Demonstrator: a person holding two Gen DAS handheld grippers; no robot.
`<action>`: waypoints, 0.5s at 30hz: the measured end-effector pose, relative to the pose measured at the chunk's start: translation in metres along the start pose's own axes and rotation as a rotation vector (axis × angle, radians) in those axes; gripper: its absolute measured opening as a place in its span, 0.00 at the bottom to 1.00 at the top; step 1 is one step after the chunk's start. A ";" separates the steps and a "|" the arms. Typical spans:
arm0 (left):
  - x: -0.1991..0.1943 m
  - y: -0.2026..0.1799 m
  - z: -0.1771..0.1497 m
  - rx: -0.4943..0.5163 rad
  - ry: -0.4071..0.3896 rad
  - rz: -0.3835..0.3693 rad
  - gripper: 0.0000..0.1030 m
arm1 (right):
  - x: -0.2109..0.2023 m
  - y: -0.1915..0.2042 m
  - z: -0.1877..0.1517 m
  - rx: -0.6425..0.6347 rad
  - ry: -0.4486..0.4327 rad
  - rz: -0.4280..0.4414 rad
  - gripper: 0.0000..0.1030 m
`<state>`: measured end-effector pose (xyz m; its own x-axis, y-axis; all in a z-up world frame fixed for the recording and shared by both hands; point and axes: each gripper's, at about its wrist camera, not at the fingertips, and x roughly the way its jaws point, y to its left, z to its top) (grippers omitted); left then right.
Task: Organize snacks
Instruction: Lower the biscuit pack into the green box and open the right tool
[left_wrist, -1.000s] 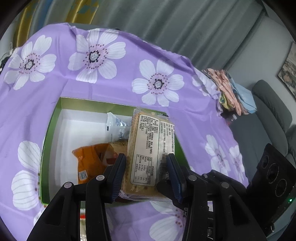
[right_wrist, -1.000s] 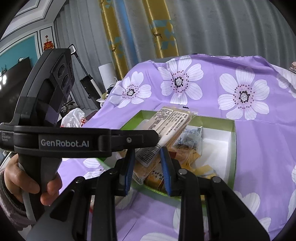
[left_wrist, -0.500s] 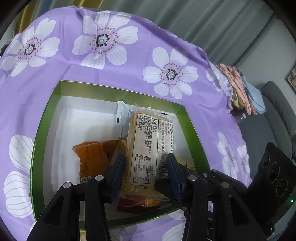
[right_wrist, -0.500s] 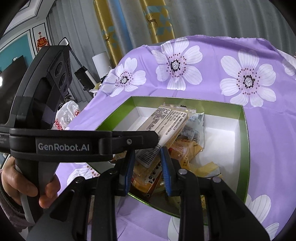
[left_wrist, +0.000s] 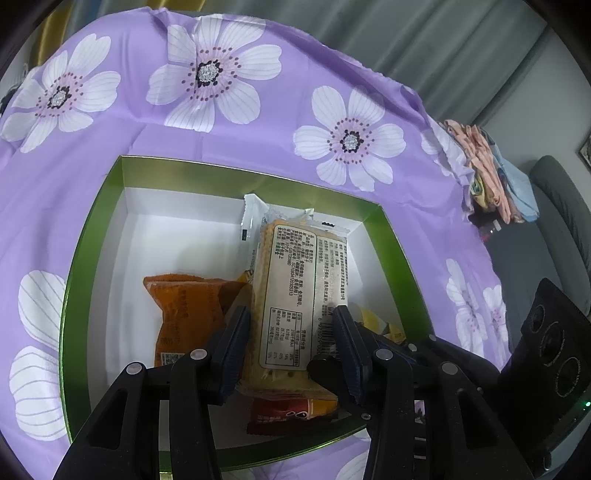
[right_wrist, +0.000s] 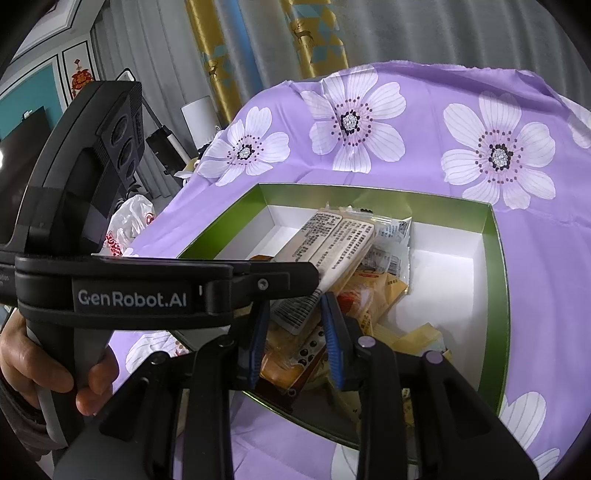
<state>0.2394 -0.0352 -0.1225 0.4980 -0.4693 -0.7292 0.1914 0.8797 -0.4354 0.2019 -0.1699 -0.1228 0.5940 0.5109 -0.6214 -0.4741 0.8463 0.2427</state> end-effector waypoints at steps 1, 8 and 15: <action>0.000 0.000 0.000 -0.002 0.001 0.000 0.44 | 0.000 0.000 0.000 0.001 0.000 0.001 0.30; 0.003 0.003 0.001 -0.011 0.011 0.000 0.44 | 0.001 -0.002 0.000 0.007 0.004 0.004 0.30; 0.005 0.002 0.001 -0.017 0.018 0.008 0.44 | 0.003 -0.004 0.000 0.013 0.013 0.005 0.31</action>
<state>0.2432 -0.0354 -0.1272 0.4838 -0.4637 -0.7422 0.1730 0.8820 -0.4383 0.2052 -0.1713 -0.1258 0.5832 0.5134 -0.6296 -0.4685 0.8457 0.2556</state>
